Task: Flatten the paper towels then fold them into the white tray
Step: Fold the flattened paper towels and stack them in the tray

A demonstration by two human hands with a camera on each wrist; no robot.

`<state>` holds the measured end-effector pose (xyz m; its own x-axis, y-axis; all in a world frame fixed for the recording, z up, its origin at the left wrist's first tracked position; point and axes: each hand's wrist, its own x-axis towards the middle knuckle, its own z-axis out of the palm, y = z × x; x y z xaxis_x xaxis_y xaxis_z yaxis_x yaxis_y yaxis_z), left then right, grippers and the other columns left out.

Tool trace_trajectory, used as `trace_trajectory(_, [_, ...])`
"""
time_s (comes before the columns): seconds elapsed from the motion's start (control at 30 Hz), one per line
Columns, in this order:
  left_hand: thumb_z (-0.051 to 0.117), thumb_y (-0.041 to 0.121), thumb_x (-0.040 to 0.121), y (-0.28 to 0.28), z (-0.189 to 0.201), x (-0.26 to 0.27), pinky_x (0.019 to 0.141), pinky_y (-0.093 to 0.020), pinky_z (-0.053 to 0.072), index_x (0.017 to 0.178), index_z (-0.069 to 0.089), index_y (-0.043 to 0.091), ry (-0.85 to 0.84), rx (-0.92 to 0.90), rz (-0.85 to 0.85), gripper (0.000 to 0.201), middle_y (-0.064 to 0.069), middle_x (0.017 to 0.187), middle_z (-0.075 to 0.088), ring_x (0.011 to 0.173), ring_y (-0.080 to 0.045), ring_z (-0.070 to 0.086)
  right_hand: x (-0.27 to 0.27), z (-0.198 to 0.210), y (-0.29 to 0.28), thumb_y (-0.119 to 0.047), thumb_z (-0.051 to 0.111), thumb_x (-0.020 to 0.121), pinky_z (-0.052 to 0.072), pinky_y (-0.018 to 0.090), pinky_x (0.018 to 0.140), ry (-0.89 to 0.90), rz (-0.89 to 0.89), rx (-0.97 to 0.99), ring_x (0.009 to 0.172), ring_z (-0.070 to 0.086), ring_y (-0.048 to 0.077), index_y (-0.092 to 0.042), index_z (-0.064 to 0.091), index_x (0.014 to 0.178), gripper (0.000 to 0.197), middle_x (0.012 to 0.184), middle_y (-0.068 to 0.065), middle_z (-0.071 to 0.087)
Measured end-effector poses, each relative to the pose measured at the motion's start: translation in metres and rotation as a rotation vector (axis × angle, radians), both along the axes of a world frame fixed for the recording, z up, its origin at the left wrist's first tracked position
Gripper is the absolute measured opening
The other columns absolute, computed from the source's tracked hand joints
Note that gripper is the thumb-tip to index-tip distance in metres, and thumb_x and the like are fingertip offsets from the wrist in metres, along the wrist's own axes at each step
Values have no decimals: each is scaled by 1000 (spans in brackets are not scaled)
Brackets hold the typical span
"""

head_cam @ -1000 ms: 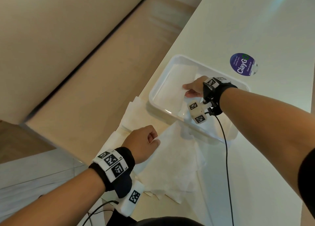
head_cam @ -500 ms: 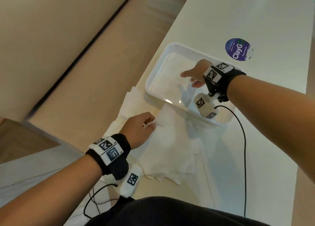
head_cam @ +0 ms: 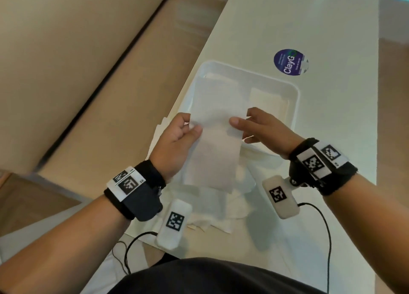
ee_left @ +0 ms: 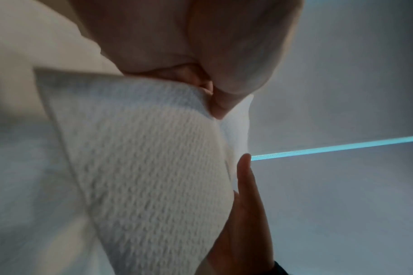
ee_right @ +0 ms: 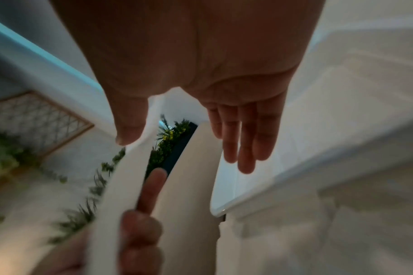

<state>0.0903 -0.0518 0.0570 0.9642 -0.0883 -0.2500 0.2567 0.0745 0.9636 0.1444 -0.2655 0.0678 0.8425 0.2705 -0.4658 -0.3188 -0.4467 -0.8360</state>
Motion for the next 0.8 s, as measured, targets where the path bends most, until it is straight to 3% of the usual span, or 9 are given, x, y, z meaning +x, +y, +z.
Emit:
trace_trajectory(0.07, [49, 14, 99, -10, 2, 1, 88, -48, 49, 108, 50, 10, 8, -18, -2, 10, -16, 104, 68, 95, -26, 62, -5, 1, 0, -51, 76, 70, 55, 42, 89, 40, -42, 147, 98, 68, 21, -8, 59, 110, 61, 107, 9, 69])
trace_trajectory(0.17, [57, 27, 93, -18, -5, 2, 85, -51, 50, 108, 53, 12, 3, 63, -47, 21, -30, 106, 62, 91, -27, 60, -10, 7, 0, -17, 69, 85, 58, 42, 80, -61, -95, 192, 95, 70, 25, -4, 61, 115, 33, 108, 10, 71])
trace_trajectory(0.2, [59, 26, 93, -19, -10, 2, 82, -46, 51, 106, 55, 13, 12, 85, -47, 19, -27, 104, 63, 90, -25, 61, -10, 7, -3, -14, 67, 86, 59, 41, 78, -109, -115, 167, 94, 70, 26, -5, 62, 113, 29, 107, 10, 71])
trace_trajectory(0.27, [59, 21, 94, -17, -25, 0, 83, -38, 53, 103, 59, 17, 41, 183, -54, 10, -10, 99, 68, 89, -16, 63, -9, 5, -12, -13, 66, 87, 60, 41, 75, -168, -146, 124, 94, 69, 26, -9, 62, 111, 24, 106, 9, 70])
trace_trajectory(0.37, [61, 31, 92, -6, -53, -6, 94, -33, 47, 112, 58, 24, 35, 663, -216, 21, 8, 110, 61, 104, -13, 57, -11, 1, -29, -13, 65, 88, 59, 44, 78, -155, -178, 113, 93, 70, 24, -16, 63, 109, 21, 106, 5, 71])
trace_trajectory(0.43, [63, 42, 88, -1, -67, -13, 100, -33, 41, 126, 53, 22, 49, 942, -387, 44, 5, 123, 51, 119, -18, 46, -12, -4, -40, -14, 65, 88, 59, 41, 79, -142, -190, 103, 91, 70, 19, -20, 64, 107, 19, 103, 0, 72])
trace_trajectory(0.53, [65, 54, 82, -4, -77, -21, 99, -36, 38, 132, 45, 21, 29, 1160, -497, 64, 1, 128, 44, 118, -22, 40, -14, -9, -52, -14, 65, 88, 58, 35, 77, -142, -218, 97, 90, 70, 19, -17, 66, 106, 18, 101, 0, 72])
trace_trajectory(0.67, [67, 49, 82, -11, -76, -19, 98, -35, 38, 124, 49, 22, 45, 1191, -463, 53, 3, 120, 51, 111, -19, 51, -17, -10, -62, -13, 65, 88, 56, 22, 66, -139, -261, 126, 86, 71, 16, -9, 65, 111, 24, 100, 3, 73])
trace_trajectory(0.8, [66, 38, 85, -12, -65, -17, 84, -34, 49, 100, 56, 25, 93, 1000, -390, 22, 8, 95, 57, 89, -17, 57, -20, -13, -71, -14, 66, 87, 54, 24, 68, -142, -293, 120, 85, 71, 16, -7, 66, 110, 25, 100, 5, 73])
